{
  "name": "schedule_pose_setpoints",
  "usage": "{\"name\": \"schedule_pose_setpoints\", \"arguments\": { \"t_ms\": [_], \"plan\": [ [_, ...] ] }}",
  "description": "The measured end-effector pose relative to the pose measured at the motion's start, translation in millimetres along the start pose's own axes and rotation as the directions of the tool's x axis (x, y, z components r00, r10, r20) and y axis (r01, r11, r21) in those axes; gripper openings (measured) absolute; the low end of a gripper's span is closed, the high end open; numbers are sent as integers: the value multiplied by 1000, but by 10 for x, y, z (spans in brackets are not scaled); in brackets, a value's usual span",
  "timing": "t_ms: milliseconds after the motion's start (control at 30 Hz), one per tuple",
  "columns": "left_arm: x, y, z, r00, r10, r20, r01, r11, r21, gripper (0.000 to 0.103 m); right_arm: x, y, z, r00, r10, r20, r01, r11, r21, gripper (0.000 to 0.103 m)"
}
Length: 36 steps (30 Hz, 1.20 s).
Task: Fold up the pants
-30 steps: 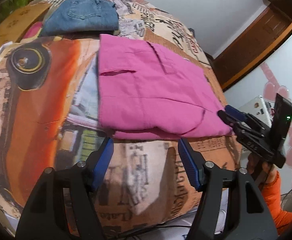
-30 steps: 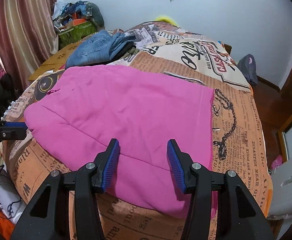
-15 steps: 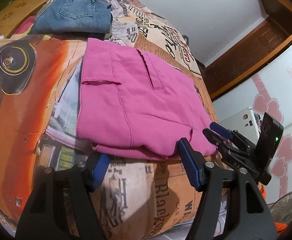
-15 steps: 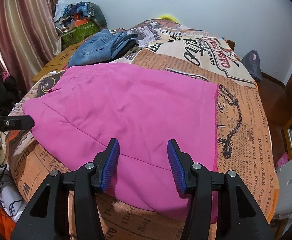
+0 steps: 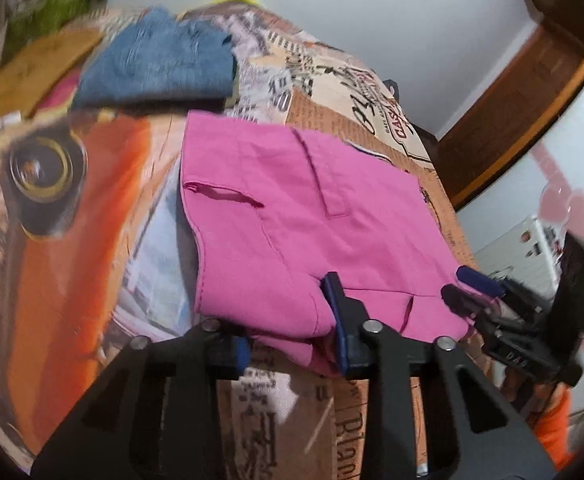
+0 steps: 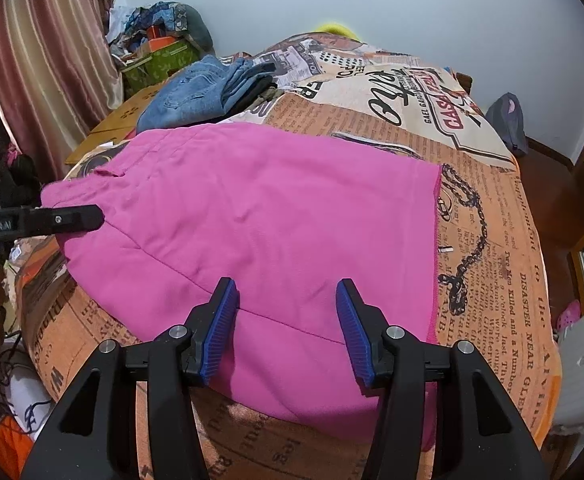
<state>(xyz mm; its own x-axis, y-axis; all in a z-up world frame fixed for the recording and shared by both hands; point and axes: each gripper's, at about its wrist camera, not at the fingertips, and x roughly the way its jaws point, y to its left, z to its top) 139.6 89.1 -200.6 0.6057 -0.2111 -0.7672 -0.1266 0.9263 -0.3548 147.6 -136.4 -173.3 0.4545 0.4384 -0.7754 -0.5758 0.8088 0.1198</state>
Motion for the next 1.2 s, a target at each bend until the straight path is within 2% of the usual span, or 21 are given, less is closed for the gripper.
{"name": "schedule_pose_setpoints", "arguments": {
  "t_ms": [200,300,400,533,633,833,1000,1100,1200],
  "plan": [
    [-233,-267,77,991,54,119,-73,983,168,22,-59,62,123,1000,2,20,-2,1000,-11,48],
    [-343,-409,140,981,86,176,-127,962,240,21,-96,119,187,999,25,46,-25,1000,-11,48],
    [-451,-532,193,973,81,216,-144,945,294,21,-80,189,233,997,61,57,-60,998,-14,48],
    [-541,-752,230,966,47,254,-142,918,371,19,79,313,219,995,99,17,-98,995,-36,48],
    [-529,-906,248,964,25,266,-137,901,412,18,153,349,199,991,137,0,-137,990,-29,48],
    [-498,-1171,285,962,-7,274,-129,870,476,18,75,243,178,989,148,8,-148,989,4,48],
    [-460,-1341,318,964,-22,264,-122,848,516,18,-194,-11,39,996,85,38,-86,996,29,48],
    [-417,-1470,328,967,-37,252,-109,835,539,18,-242,-208,-63,999,31,17,-32,998,50,48],
    [-356,-1628,312,970,-58,237,-88,821,563,18,-190,-350,-187,1000,21,-19,-20,997,80,48]
  ]
}}
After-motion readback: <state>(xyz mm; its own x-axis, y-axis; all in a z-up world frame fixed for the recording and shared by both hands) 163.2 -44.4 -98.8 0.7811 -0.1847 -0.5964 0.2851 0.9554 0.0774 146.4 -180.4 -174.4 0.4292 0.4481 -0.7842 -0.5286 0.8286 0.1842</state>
